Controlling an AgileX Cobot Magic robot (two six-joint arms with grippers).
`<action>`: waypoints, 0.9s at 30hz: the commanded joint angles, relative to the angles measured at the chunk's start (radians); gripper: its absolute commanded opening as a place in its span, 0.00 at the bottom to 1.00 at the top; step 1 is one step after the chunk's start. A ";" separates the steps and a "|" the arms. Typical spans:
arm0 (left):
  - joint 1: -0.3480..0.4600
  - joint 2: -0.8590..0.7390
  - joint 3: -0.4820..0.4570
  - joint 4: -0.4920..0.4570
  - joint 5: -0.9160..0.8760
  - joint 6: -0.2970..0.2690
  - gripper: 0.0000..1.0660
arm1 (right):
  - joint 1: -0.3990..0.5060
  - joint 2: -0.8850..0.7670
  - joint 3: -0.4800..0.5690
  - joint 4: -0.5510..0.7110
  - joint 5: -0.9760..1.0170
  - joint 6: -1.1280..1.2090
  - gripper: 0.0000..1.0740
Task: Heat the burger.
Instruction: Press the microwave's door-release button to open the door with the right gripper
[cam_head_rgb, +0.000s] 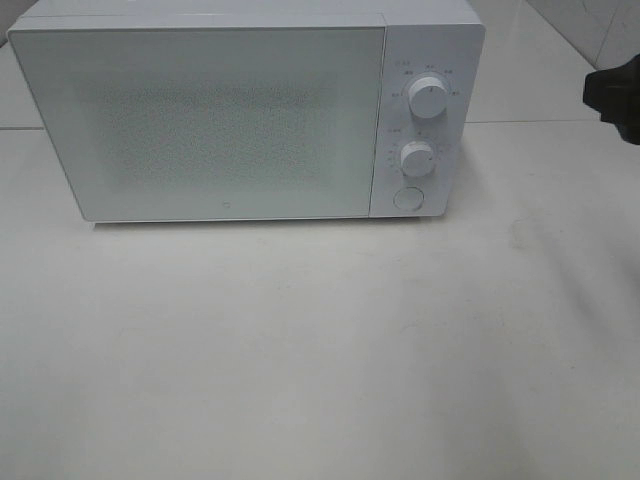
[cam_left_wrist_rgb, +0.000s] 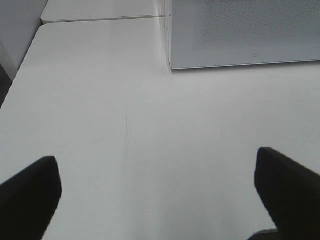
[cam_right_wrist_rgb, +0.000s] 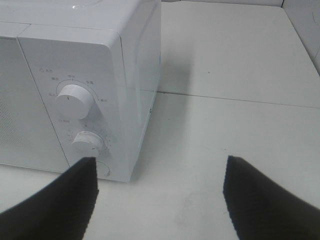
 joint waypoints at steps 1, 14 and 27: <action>-0.001 -0.015 0.003 -0.004 -0.014 -0.004 0.92 | -0.004 0.071 -0.005 -0.035 -0.097 -0.006 0.65; -0.001 -0.015 0.003 -0.004 -0.014 -0.004 0.92 | -0.002 0.241 0.119 -0.013 -0.533 -0.006 0.65; -0.001 -0.015 0.003 -0.004 -0.014 -0.004 0.92 | 0.249 0.418 0.274 0.372 -0.925 -0.186 0.65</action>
